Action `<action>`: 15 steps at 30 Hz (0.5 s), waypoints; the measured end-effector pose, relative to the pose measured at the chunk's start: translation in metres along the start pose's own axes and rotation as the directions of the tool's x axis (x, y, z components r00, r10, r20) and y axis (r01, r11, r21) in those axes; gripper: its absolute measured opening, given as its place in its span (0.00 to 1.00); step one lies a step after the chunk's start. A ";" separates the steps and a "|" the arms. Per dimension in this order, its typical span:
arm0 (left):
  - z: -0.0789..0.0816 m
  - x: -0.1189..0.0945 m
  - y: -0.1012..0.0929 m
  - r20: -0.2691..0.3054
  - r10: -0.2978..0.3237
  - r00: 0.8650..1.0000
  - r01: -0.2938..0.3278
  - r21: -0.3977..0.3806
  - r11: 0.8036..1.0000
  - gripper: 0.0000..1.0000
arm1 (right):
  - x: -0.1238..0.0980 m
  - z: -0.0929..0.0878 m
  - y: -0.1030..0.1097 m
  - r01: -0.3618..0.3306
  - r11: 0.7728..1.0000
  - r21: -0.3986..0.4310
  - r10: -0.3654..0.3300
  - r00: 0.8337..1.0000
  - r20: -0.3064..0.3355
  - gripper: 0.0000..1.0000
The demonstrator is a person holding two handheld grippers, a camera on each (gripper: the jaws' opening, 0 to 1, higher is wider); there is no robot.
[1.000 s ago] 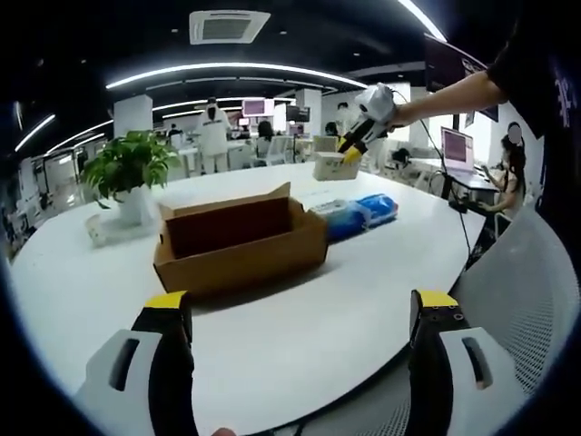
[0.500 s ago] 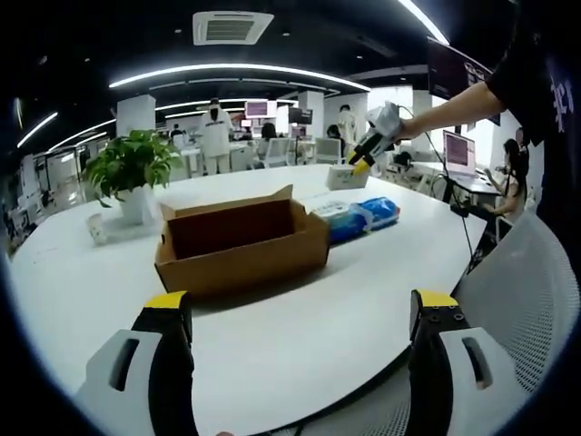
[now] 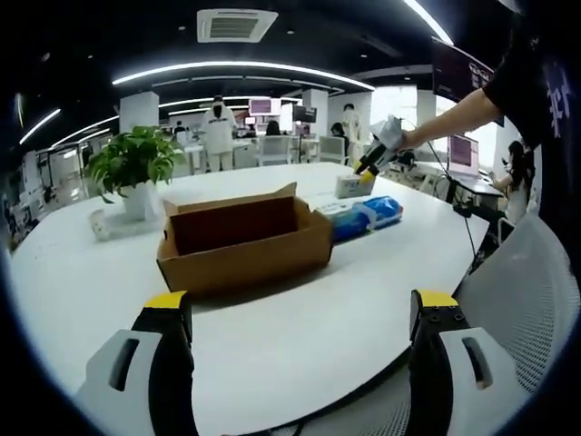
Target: Operate the shoe box by opening the lid, removing the specified soft item, and placing it in the target area until the item is outside and the box remains undamaged.
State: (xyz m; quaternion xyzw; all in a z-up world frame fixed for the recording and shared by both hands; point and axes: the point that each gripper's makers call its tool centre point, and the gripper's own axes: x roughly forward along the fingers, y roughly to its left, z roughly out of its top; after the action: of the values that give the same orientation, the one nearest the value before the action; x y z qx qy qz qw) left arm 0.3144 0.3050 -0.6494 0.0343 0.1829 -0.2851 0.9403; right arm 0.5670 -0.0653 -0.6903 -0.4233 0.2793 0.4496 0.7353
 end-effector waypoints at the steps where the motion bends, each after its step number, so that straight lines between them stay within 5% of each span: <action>1: -0.001 0.000 0.000 -0.006 0.000 1.000 0.000 0.000 1.000 0.99 | 0.003 -0.004 0.001 -0.006 1.000 0.002 0.006 1.000 -0.005 0.14; 15: -0.009 0.000 0.004 -0.048 0.020 0.999 -0.020 -0.008 1.000 0.98 | 0.027 -0.047 -0.006 -0.040 0.999 -0.002 0.040 0.997 -0.073 0.14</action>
State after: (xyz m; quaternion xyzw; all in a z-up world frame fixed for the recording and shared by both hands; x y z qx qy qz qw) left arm 0.3138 0.3103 -0.6578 0.0392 0.2063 -0.2739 0.9385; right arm 0.5833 -0.0961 -0.7324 -0.4349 0.3134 0.4489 0.7149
